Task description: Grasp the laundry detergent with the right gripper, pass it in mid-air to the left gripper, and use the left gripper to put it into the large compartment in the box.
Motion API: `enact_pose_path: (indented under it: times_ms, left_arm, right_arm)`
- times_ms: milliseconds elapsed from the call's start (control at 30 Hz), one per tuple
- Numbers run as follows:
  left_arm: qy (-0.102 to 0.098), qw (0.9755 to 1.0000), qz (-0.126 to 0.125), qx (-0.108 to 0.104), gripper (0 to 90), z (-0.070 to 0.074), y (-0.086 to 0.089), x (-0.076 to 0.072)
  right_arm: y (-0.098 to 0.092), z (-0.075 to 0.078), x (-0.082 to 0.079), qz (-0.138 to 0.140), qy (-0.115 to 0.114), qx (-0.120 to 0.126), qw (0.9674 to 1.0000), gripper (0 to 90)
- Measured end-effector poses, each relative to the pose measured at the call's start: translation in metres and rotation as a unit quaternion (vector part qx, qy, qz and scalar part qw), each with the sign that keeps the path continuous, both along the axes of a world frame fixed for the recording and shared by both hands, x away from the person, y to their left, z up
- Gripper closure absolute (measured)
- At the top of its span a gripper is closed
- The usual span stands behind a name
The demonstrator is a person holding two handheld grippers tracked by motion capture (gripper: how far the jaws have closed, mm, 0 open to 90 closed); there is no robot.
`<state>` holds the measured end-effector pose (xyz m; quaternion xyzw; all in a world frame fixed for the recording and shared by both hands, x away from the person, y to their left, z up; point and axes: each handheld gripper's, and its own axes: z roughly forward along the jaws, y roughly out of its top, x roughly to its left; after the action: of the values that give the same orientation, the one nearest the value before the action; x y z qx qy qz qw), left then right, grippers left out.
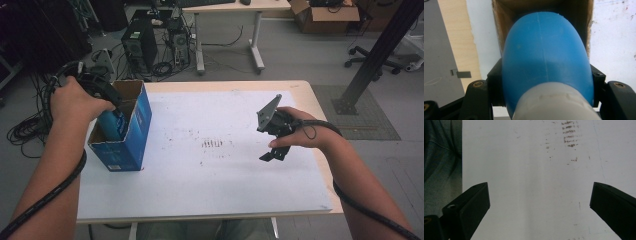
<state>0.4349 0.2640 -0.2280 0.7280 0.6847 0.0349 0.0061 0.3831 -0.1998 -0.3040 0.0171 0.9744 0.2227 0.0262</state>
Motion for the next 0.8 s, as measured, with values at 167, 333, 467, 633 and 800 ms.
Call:
enact_pose_path:
  times_ms: [167,333,467,633,800]
  left_arm:
    - [0.006,1.0000,0.000,0.002,37.6,-0.012,-0.001,0.002]
    - [0.012,0.9999,-0.003,0.000,37.6,-0.024,-0.001,0.003]
    - [0.017,0.9998,-0.004,-0.002,37.6,-0.031,-0.001,0.004]
    - [0.018,0.9998,-0.004,0.000,37.6,-0.039,-0.001,0.004]
    - [0.021,0.9998,-0.004,0.001,37.5,-0.046,0.000,0.005]
  right_arm:
    - [0.000,-0.001,0.000,0.002,0.002,0.000,1.0000,2.9]
    - [0.001,-0.003,0.000,0.001,0.003,0.001,1.0000,2.7]
    - [0.000,-0.004,0.000,0.001,0.004,-0.001,1.0000,2.9]
    - [0.000,-0.006,0.001,0.001,0.005,0.001,1.0000,2.8]
    - [0.000,-0.008,0.001,0.000,0.007,0.002,1.0000,2.8]
